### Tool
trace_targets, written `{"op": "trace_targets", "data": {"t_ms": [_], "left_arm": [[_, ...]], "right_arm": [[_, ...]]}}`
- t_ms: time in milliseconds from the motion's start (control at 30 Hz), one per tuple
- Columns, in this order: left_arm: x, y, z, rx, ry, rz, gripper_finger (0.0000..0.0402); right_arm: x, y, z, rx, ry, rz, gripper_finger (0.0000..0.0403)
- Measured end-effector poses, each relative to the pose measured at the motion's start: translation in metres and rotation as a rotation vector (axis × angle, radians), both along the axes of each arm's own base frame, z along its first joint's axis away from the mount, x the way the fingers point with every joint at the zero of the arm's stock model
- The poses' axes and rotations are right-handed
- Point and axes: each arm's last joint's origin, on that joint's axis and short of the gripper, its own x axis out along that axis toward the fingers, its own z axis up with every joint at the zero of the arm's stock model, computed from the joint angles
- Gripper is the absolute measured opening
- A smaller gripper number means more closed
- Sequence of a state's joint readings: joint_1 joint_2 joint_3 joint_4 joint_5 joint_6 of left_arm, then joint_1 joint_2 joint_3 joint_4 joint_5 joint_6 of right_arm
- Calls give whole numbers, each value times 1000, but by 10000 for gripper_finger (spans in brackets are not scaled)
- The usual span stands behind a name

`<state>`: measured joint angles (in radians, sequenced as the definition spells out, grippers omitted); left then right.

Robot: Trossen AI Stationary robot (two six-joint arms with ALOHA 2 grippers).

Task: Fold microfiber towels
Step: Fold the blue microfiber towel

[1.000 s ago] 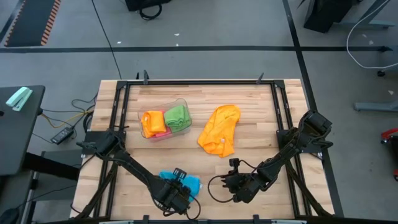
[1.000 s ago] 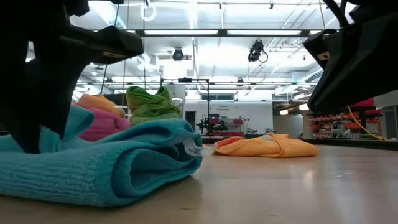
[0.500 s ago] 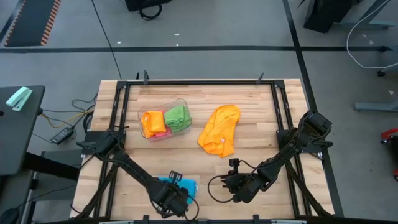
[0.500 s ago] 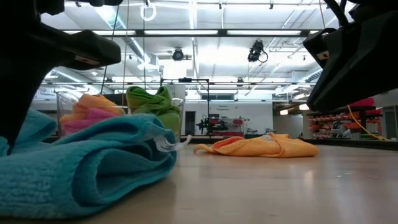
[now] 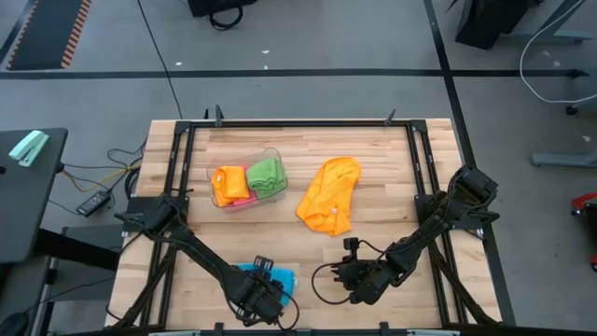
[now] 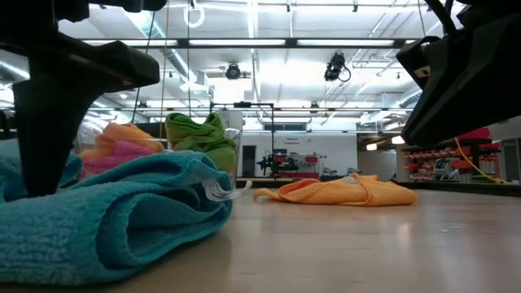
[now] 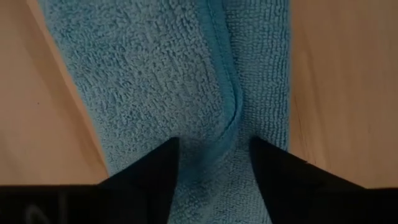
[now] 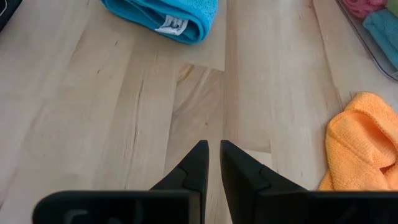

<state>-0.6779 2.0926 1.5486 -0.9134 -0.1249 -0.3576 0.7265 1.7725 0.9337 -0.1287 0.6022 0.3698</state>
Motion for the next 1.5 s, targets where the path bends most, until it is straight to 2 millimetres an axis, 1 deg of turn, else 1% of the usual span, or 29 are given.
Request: {"op": "trace_targets", "data": {"t_ms": [133, 267, 400, 467, 700, 767, 833, 900, 967, 1033, 1133, 1233, 1300, 1500], "left_arm": [[5, 6, 0, -14, 9, 18, 252], [10, 13, 0, -61, 45, 37, 283], [13, 17, 1, -79, 67, 47, 298], [13, 17, 5, -74, 71, 43, 299], [15, 9, 29, -52, 54, 22, 288], [14, 10, 35, -8, 61, 14, 285], [13, 13, 40, 72, 36, 40, 282], [12, 21, 41, 154, 31, 68, 278], [11, 29, 41, 208, 67, 95, 273], [11, 38, 41, 237, 108, 131, 268], [11, 50, 43, 265, 165, 130, 256], [17, 63, 46, 239, 151, 125, 239], [20, 70, 44, 207, 145, 121, 227], [13, 90, 35, 80, 118, 117, 194]], "right_arm": [[0, 0, 0, 1, 0, -1, 49], [0, 0, 0, 1, 0, -1, 49], [0, 0, 0, 1, 0, -1, 49], [0, 0, 0, 2, 0, -1, 49], [1, -1, 0, 1, 0, -6, 49], [1, -2, 0, 1, 0, -7, 49], [1, -1, 0, 4, -3, -6, 49], [2, -1, 1, 7, -7, -6, 49], [2, -1, 0, 5, -7, -3, 49], [2, -1, 1, 4, -8, -1, 49], [2, -1, 1, 4, -9, 0, 49], [2, 0, 1, 10, -16, 1, 49], [1, 2, 1, 7, -17, 10, 49], [1, 2, 1, 2, -18, 19, 49]]}}
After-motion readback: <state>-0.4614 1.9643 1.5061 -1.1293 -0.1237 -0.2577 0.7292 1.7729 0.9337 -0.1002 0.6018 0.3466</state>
